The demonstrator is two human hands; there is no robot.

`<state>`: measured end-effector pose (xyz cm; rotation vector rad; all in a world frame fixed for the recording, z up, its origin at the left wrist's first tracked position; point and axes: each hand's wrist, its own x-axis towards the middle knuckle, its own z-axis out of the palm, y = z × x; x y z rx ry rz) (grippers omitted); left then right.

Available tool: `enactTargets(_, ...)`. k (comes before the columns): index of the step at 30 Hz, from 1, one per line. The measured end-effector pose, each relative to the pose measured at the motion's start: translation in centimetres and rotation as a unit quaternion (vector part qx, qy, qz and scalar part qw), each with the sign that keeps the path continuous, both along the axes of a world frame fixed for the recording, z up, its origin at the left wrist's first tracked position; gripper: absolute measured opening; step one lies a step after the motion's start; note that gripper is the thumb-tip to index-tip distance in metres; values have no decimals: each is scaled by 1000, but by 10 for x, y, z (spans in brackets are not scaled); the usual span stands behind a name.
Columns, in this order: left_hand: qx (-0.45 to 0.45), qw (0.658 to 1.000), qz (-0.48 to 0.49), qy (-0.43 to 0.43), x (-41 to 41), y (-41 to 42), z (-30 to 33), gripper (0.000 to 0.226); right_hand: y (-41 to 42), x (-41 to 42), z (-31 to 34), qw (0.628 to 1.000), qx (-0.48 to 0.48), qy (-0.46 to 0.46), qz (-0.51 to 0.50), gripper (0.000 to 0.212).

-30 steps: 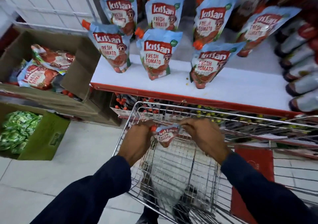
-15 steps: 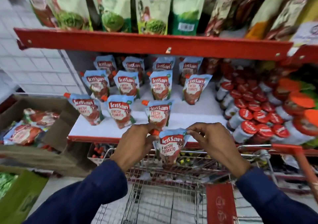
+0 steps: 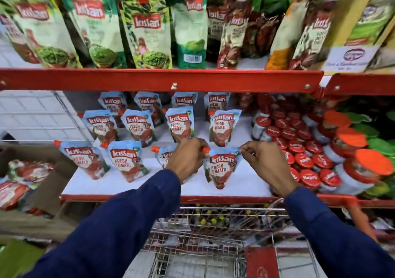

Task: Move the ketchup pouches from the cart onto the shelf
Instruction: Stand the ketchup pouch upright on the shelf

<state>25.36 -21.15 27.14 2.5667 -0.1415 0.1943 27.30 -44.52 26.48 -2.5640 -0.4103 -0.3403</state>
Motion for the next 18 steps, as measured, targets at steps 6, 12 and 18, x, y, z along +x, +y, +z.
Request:
enactTargets(6,-9,999,16,32,18,-17,-7,20,-5,20,-18,999,7,4,-31,13)
enactTargets(12,-26,999,2,45,23,-23,-2,29,-8,25,-20,999,-2,-14,-48,16)
enactTargets(18,-50,997,9,54,19,-29,1,30,-10,26,-20,998,-18,-19,-62,16)
